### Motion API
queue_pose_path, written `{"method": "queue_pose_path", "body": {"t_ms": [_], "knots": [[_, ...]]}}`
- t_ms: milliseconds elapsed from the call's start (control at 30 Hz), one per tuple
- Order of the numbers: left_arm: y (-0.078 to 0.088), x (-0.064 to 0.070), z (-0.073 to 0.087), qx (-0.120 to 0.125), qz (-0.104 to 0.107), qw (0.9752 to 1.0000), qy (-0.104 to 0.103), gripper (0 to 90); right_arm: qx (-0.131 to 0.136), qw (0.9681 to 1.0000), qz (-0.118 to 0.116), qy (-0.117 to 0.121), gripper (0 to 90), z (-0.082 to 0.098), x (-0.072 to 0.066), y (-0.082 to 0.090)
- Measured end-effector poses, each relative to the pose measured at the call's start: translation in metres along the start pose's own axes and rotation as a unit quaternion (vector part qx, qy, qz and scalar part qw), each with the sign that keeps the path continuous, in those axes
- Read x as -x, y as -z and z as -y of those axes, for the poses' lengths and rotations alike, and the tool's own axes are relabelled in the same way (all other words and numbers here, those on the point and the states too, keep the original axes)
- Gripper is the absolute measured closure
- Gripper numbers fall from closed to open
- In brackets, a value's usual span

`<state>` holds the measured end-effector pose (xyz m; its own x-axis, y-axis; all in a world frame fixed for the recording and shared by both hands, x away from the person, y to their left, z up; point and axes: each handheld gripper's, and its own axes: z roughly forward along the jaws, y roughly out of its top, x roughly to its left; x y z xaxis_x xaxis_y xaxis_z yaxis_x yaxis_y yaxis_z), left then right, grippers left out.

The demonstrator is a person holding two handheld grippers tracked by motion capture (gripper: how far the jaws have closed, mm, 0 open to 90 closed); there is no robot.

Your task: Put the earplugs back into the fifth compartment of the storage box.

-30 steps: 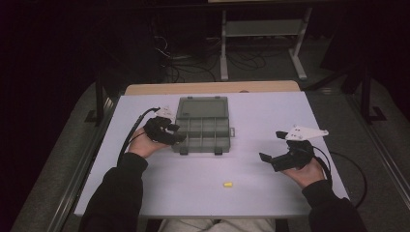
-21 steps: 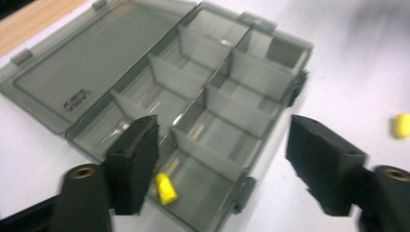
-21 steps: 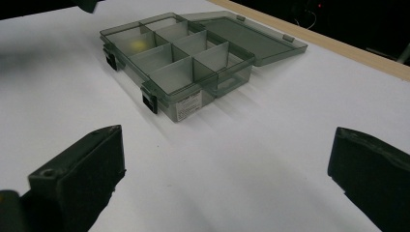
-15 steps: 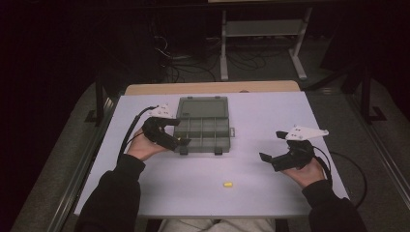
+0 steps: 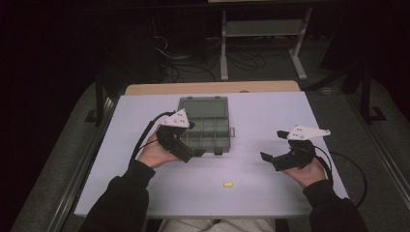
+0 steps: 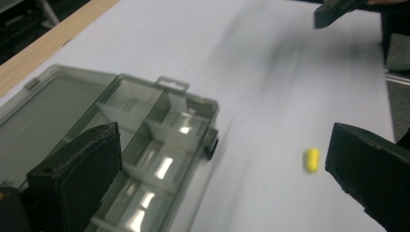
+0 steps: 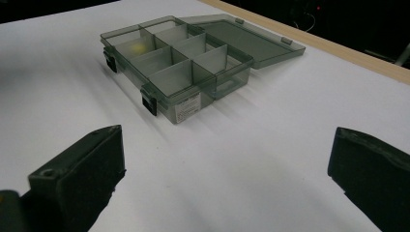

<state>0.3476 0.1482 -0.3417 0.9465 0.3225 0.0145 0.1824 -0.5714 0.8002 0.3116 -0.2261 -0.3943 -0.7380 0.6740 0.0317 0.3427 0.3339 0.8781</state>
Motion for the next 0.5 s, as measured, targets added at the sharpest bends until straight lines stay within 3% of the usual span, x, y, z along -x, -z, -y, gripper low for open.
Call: {"method": "queue_pose_path", "body": {"t_ms": [233, 500], "knots": [[-0.018, 0.017, -0.002, -0.018, 0.02, 0.9994, -0.023, 0.0, 0.0, 1.0, 0.0, 0.001, 0.0, 0.0, 0.0, 0.0], [-0.024, 0.032, -0.003, -0.013, 0.034, 0.9986, -0.038, 0.0, 0.002, 1.0, 0.001, 0.001, 0.0, -0.001, 0.0, 0.001]]}}
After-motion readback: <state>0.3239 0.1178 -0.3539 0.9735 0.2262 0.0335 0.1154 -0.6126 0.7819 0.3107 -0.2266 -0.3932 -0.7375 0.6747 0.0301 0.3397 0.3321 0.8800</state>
